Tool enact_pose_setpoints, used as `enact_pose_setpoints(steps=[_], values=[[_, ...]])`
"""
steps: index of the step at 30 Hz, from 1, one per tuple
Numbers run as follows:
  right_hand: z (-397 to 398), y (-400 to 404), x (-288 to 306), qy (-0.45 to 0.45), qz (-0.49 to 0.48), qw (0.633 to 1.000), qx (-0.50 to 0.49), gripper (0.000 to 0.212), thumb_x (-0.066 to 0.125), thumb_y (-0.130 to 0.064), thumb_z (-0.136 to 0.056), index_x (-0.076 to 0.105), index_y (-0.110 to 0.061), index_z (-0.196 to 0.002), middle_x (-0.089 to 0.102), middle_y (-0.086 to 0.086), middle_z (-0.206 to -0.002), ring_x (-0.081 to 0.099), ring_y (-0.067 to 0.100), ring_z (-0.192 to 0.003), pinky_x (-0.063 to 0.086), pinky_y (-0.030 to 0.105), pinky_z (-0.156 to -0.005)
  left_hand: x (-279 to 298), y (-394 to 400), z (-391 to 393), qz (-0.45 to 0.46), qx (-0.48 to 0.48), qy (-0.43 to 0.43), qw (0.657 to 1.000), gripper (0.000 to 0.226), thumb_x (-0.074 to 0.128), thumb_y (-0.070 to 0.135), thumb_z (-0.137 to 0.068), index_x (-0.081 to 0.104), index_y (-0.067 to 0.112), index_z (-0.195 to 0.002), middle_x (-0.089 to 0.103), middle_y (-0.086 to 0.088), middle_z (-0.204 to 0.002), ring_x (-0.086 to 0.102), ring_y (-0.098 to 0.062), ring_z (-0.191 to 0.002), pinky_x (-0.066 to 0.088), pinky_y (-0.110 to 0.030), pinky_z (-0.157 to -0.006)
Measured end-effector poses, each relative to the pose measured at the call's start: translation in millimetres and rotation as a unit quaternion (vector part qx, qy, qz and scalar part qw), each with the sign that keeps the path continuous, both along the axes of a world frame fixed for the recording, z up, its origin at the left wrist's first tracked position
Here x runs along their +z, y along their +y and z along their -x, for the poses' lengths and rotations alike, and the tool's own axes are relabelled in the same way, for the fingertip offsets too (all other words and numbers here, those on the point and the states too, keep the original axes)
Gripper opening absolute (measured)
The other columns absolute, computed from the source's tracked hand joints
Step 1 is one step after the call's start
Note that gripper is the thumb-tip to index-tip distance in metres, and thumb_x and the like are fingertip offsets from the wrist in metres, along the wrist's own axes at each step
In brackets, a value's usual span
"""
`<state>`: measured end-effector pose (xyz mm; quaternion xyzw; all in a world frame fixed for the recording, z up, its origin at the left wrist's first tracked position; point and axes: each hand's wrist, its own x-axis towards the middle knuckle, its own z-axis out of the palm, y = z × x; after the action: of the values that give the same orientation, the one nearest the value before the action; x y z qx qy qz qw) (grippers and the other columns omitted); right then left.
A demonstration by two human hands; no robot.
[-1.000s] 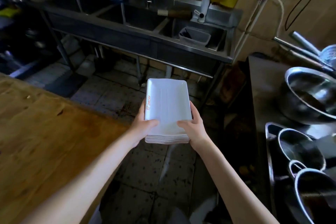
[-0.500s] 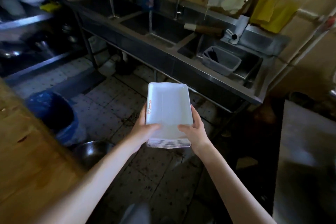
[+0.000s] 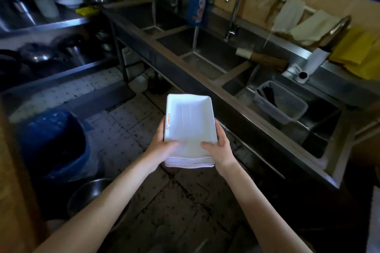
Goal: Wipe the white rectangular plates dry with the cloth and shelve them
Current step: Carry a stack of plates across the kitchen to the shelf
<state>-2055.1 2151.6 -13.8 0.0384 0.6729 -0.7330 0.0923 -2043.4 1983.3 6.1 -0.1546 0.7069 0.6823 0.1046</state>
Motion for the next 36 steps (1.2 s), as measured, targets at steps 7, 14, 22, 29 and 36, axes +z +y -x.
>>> enact_pose_setpoints(steps=[7, 14, 22, 29, 36], values=[[89.3, -1.0, 6.4, -0.012, 0.013, 0.998, 0.057, 0.075, 0.066, 0.007, -0.068, 0.045, -0.025, -0.133, 0.059, 0.008, -0.12, 0.058, 0.026, -0.109, 0.056, 0.036, -0.081, -3.2, -3.8, 73.2, -0.019, 0.035, 0.008, 0.999, 0.089, 0.061, -0.006, -0.08, 0.02, 0.033, -0.15, 0.052, 0.004, -0.127, 0.053, -0.016, -0.113, 0.046, -0.032, -0.092], [184.1, -4.8, 11.5, -0.004, 0.019, 0.985, 0.169, 0.069, 0.062, 0.015, -0.066, 0.053, -0.026, -0.121, 0.067, 0.004, -0.104, 0.067, 0.018, -0.095, 0.057, 0.033, -0.073, -6.1, -2.8, 129.8, -0.066, 0.103, 0.06, 0.991, 0.095, 0.069, 0.006, -0.062, 0.028, 0.032, -0.143, 0.056, -0.001, -0.13, 0.057, -0.022, -0.116, 0.053, -0.04, -0.09], [267.9, -45.0, 12.5, -0.024, -0.06, 0.973, 0.222, 0.082, 0.063, 0.009, -0.069, 0.042, -0.027, -0.14, 0.064, 0.003, -0.114, 0.062, 0.02, -0.104, 0.052, 0.046, -0.092, -2.1, -20.2, 176.1, -0.053, 0.199, 0.092, 0.974, 0.108, 0.073, 0.029, -0.048, 0.028, 0.028, -0.146, 0.054, -0.003, -0.133, 0.056, -0.027, -0.117, 0.053, -0.048, -0.09], [323.4, -115.2, 15.1, -0.021, -0.078, 0.948, 0.308, 0.083, 0.062, 0.004, -0.078, 0.03, -0.03, -0.146, 0.054, 0.002, -0.129, 0.056, 0.019, -0.111, 0.051, 0.043, -0.093, 4.7, -75.1, 214.3, -0.022, 0.26, 0.078, 0.962, 0.095, 0.064, 0.019, -0.062, 0.019, 0.032, -0.144, 0.047, 0.01, -0.124, 0.052, -0.012, -0.109, 0.054, -0.024, -0.076], [377.7, -211.1, 16.2, -0.028, -0.079, 0.943, 0.321, 0.08, 0.062, 0.001, -0.081, 0.03, -0.036, -0.144, 0.051, 0.001, -0.132, 0.054, 0.019, -0.112, 0.052, 0.041, -0.092, 2.0, -166.8, 265.7, -0.001, 0.3, 0.058, 0.952, 0.093, 0.067, 0.01, -0.078, 0.013, 0.037, -0.149, 0.037, -0.004, -0.143, 0.044, -0.03, -0.126, 0.042, -0.056, -0.102]])
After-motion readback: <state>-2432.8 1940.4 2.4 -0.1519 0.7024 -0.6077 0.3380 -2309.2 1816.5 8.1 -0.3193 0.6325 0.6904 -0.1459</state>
